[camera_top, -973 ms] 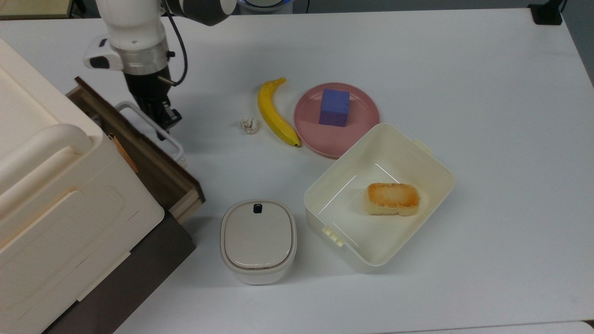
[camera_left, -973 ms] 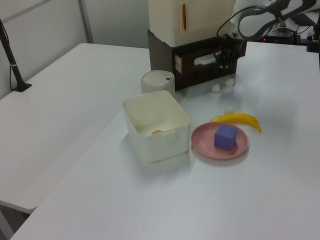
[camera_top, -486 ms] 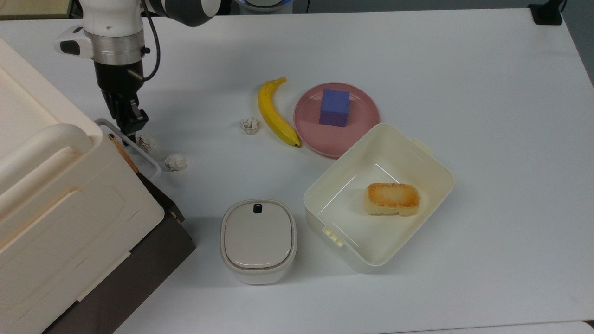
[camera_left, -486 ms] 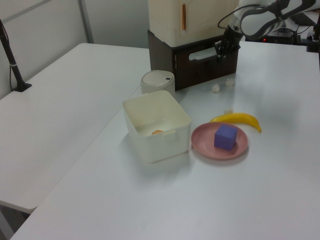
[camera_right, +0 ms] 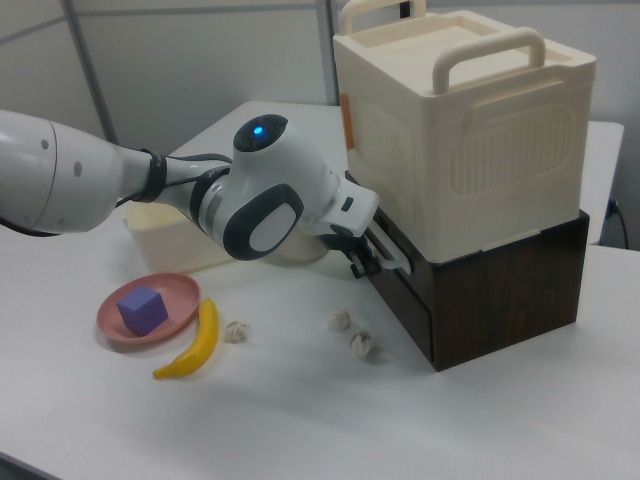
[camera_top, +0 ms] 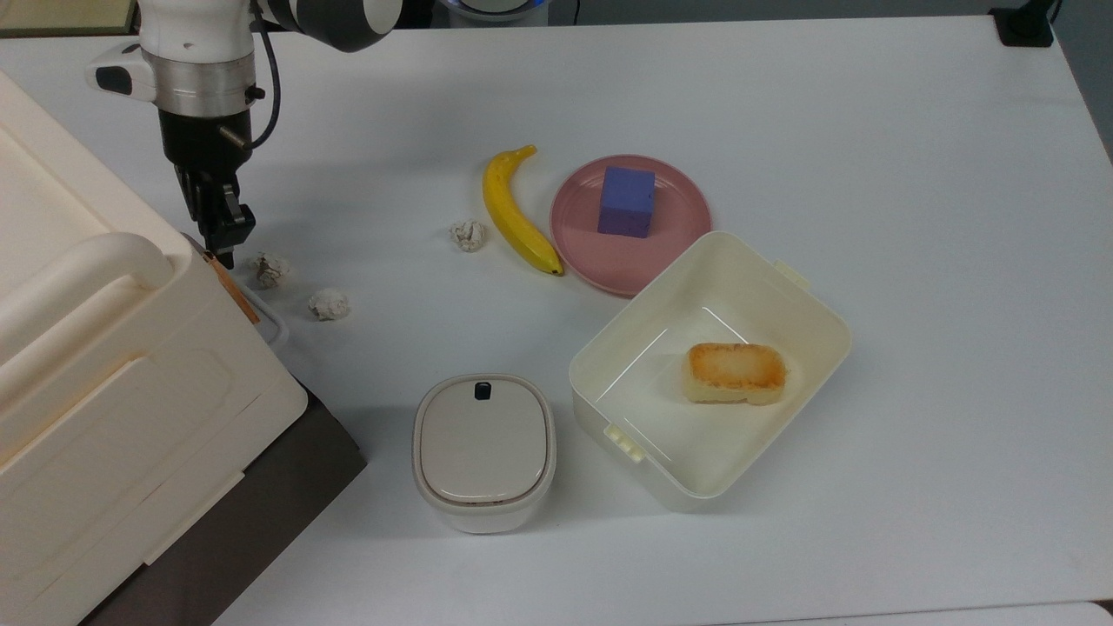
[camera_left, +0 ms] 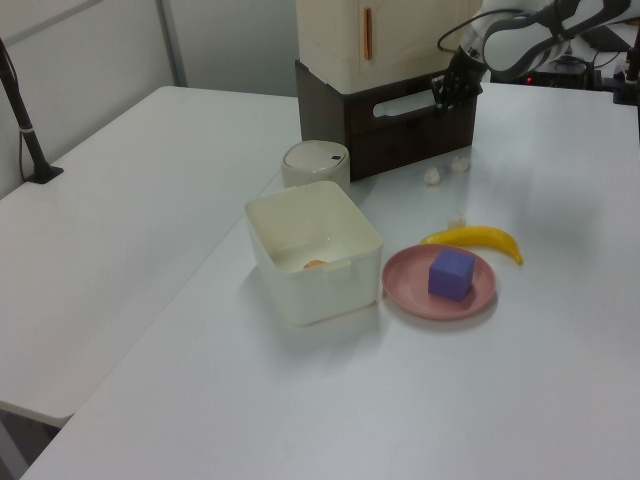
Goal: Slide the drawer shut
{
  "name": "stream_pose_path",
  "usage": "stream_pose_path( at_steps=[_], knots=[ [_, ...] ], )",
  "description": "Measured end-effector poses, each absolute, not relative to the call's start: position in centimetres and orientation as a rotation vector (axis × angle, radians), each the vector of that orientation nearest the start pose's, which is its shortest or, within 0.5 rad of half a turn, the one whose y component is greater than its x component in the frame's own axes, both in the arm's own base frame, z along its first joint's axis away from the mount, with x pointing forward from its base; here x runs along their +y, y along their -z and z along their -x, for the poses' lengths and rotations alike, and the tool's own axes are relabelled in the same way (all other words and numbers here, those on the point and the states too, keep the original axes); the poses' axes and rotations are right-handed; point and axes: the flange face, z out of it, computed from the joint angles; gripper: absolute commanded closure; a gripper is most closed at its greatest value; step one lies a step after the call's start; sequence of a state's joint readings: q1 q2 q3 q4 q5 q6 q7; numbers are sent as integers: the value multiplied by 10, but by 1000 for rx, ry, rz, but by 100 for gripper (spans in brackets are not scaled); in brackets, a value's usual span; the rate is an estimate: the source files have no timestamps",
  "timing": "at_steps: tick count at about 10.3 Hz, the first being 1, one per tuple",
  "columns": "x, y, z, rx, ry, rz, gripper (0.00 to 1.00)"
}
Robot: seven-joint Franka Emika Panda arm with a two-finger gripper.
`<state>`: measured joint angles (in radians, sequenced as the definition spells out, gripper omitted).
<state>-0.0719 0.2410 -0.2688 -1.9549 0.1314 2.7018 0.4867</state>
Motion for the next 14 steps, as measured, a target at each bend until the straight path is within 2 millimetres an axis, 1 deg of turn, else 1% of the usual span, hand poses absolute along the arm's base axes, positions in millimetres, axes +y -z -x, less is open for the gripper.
stream_pose_path(
  at_steps=[1,2,3,4,5,7,8,9,10,11,12,13,14],
  knots=[
    [-210,-417,-608,1307,769,2680,100],
    [-209,-421,-606,1293,703,2708,100],
    [-206,-430,-602,1253,598,2754,100],
    [-201,-452,-594,1180,456,2808,100],
    [-195,-483,-584,1103,334,2844,100],
    [-183,-556,-560,938,127,2893,100],
    [-173,-584,-549,825,50,2920,100],
    [-157,-602,-544,682,9,2952,100],
    [-130,-611,-546,554,-9,2976,100],
    [-107,-613,-549,466,-26,2993,100],
    [-90,-611,-550,371,-51,3007,100],
    [-78,-610,-550,277,-69,3015,100],
    [-71,-610,-551,222,-70,3019,100]
  ],
)
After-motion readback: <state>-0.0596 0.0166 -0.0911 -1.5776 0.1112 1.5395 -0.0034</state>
